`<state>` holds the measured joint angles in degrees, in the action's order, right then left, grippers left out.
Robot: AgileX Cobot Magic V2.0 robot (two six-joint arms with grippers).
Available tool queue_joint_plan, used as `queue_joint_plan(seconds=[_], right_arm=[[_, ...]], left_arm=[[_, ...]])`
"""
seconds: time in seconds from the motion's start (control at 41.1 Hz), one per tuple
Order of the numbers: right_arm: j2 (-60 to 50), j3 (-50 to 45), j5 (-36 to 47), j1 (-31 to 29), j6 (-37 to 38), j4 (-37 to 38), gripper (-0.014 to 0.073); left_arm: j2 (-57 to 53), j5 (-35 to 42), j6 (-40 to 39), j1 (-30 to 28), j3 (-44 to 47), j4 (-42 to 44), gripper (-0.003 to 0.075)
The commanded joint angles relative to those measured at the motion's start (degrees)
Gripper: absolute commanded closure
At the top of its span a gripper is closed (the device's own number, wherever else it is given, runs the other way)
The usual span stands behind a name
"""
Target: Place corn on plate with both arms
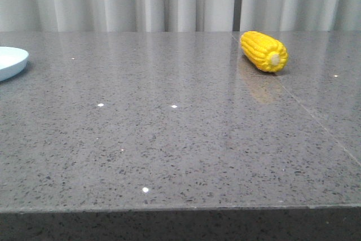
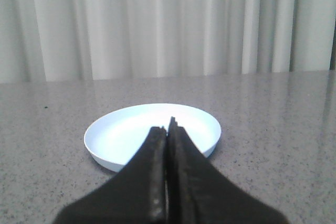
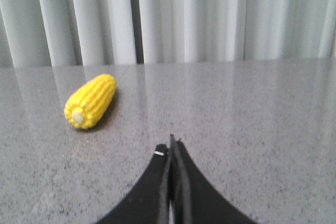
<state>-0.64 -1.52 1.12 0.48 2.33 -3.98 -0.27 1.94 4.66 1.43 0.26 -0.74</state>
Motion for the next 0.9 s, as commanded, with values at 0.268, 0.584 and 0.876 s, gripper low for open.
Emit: queue_joint_plan(seconds=[0.268,0.584,0.876], right_arm=[[0.3,13.4,-5.1,-0.2,-0.5,0.1,0.0662],[13.4,33.3,-20.8,-0.2,-0.5,0.1,0.0662],[25.8,37.8,-29.3,-0.2,-0.5,0.1,0.0662]], left_arm=[[0.2,2.5,-0.1,0.4,-15.6,-0.2,0.0741],[13.2,-19.2,-0.1,0.4,-37.5,-0.1,0.0741],[23.7,-27.2,-0.1,0.4,-42.0,-0.1,0.0741]])
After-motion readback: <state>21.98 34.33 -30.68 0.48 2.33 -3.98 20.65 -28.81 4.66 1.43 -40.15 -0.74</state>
